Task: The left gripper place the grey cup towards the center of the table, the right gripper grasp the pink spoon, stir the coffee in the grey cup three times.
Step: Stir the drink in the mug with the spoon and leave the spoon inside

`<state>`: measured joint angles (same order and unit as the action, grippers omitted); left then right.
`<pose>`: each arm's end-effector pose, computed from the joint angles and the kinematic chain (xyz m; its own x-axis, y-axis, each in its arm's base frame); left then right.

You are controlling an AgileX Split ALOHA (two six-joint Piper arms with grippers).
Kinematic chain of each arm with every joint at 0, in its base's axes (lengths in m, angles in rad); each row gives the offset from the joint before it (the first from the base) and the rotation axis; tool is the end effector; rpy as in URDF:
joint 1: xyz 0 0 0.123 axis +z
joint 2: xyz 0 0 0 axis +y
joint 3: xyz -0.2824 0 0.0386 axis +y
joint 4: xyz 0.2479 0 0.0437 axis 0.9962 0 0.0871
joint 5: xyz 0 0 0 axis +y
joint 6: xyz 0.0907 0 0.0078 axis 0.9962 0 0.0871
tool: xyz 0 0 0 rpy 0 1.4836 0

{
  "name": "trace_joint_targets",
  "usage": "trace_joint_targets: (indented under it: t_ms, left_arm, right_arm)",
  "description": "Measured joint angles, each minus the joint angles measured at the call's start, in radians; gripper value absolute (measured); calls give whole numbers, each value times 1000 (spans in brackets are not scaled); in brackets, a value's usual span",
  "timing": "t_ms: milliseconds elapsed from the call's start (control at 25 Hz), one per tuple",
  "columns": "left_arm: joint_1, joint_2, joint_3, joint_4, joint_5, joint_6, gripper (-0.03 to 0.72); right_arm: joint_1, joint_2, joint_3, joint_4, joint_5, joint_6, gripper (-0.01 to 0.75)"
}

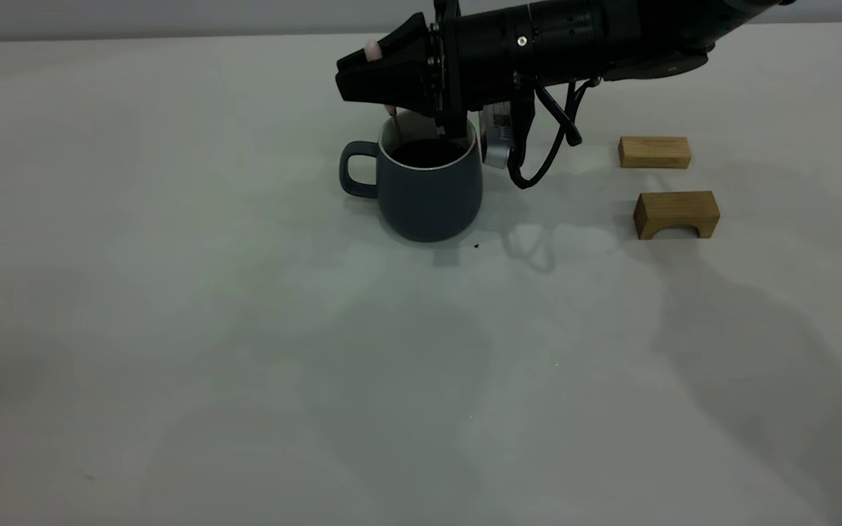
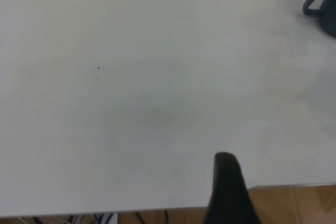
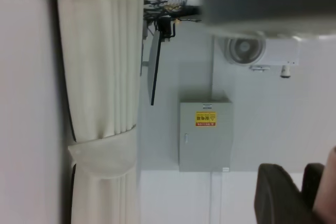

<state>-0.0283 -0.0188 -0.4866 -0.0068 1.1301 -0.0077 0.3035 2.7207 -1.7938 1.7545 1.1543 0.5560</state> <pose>-0.0092 -0.0003 0.2678 -0.5121 0.0039 -0.8589 0.0281 0.9995 -0.0123 0.4461 0.2255 0.0140 -0.1539 0.2048 0.9666 0.9822 -0.0750 0.1722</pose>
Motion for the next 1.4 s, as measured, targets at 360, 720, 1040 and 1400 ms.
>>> trace_joint_targets:
  t_ms: [360,720,1040,1400]
  left_arm:
    - [0,0,0,0,0,0,568]
    - [0,0,0,0,0,0,568]
    - [0,0,0,0,0,0,568]
    - [0,0,0,0,0,0,568]
  right_arm:
    - [-72,8,-2,-58,0,-92,107]
    - [-78,-26,-2,-240,9,61,107]
    - [-41,-42,-2,-216,6,124,107]
    - [-18,-42,-2,-30,6,-21,107]
